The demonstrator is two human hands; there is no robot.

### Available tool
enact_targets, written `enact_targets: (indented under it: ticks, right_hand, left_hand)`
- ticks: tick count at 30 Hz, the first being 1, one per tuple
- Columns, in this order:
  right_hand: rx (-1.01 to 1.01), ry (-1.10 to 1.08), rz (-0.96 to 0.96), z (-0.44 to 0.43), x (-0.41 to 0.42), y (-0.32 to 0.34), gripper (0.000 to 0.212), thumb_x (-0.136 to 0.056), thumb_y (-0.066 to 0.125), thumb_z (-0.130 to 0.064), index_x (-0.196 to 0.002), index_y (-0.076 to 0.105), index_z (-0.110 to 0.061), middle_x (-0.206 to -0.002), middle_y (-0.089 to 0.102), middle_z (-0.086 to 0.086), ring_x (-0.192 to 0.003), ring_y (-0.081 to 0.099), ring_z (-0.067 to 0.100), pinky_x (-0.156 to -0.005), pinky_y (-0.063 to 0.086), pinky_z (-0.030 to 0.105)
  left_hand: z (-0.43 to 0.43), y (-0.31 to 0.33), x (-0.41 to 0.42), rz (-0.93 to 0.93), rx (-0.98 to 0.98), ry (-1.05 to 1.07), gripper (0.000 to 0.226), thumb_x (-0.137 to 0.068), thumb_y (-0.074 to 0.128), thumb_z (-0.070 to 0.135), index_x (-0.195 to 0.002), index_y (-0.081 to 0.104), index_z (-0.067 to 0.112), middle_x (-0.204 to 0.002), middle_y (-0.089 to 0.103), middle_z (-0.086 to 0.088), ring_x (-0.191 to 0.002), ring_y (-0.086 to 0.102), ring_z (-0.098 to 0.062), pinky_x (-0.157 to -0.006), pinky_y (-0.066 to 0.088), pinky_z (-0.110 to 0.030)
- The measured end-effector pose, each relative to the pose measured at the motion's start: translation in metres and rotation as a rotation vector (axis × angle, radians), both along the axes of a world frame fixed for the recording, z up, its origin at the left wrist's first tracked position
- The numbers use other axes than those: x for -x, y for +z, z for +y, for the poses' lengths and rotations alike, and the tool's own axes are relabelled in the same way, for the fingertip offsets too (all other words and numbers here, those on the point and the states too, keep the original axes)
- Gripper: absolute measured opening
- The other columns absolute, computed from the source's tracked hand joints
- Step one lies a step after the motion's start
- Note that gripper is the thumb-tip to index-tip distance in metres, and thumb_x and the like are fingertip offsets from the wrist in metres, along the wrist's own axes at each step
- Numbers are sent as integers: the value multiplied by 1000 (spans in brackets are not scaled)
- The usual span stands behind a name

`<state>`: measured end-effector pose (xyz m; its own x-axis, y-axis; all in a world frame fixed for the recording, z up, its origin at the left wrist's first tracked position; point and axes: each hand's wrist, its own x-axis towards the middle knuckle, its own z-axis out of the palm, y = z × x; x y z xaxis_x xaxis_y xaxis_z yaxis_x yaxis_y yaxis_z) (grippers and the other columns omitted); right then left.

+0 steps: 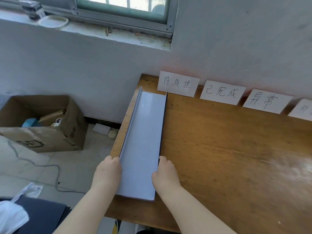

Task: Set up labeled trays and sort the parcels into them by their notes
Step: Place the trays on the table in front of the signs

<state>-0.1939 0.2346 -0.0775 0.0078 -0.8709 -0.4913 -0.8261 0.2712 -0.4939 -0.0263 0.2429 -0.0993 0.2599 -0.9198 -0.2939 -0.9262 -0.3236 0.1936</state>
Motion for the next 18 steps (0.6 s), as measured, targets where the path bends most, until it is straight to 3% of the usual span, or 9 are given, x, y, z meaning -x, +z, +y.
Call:
enact_targets:
  ticks: [3, 8, 12, 13, 15, 16, 18]
  right_hand:
    - [-17, 42, 34, -5, 2, 9, 22, -90, 41, -4, -110, 48, -8, -112, 59, 11, -95, 58, 25, -73, 45, 29]
    - [39, 53, 90, -5, 3, 25, 5, -93, 39, -9, -94, 35, -13, -104, 60, 9, -78, 48, 21, -65, 37, 28]
    - [93, -7, 35, -1, 6, 29, 8, -95, 38, -12, -93, 30, -13, -80, 47, 0, -71, 47, 17, -66, 40, 28]
    - [96, -37, -3, 1, 7, 30, 8, -95, 39, -14, -94, 30, -14, -79, 45, -1, -73, 47, 18, -67, 39, 28]
    - [94, -90, -58, 6, 10, 30, 6, -94, 37, -11, -97, 31, -13, -83, 48, 3, -74, 49, 20, -64, 39, 28]
    - [101, -96, -60, 9, 11, 29, 6, -94, 34, -7, -96, 31, -13, -80, 49, 3, -68, 48, 19, -57, 37, 27]
    - [132, -97, -56, 16, 15, 27, 7, -95, 30, -5, -95, 32, -12, -69, 45, 0, -55, 40, 13, -45, 29, 22]
  left_hand:
    - [-1, 6, 1, -19, 52, 22, 8, -96, 46, 15, -100, 52, 13, -90, 59, -2, -85, 62, -26, -69, 50, -33]
    - [7, 7, 1, 82, 307, 86, 13, -88, 61, 10, -78, 63, 2, -75, 50, -11, -62, 52, -33, -53, 47, -37]
    - [11, 16, -3, 68, 240, 58, 10, -92, 55, 12, -91, 59, 3, -85, 49, -7, -79, 57, -34, -61, 41, -34]
    - [13, 20, -4, 36, 240, -27, 10, -85, 63, 9, -91, 60, 2, -84, 49, -7, -79, 57, -32, -58, 40, -33]
    - [21, 22, -3, -50, 174, -218, 35, -45, 84, -6, -74, 64, -4, -70, 51, -12, -62, 54, -30, -39, 37, -27]
    - [24, 23, -3, -87, 188, -230, 43, -30, 84, -12, -66, 63, -5, -64, 50, -13, -55, 51, -29, -35, 35, -23]
    - [31, 25, -2, -91, 289, -249, 42, -34, 86, -11, -68, 62, -4, -65, 50, -11, -54, 49, -23, -36, 37, -22]
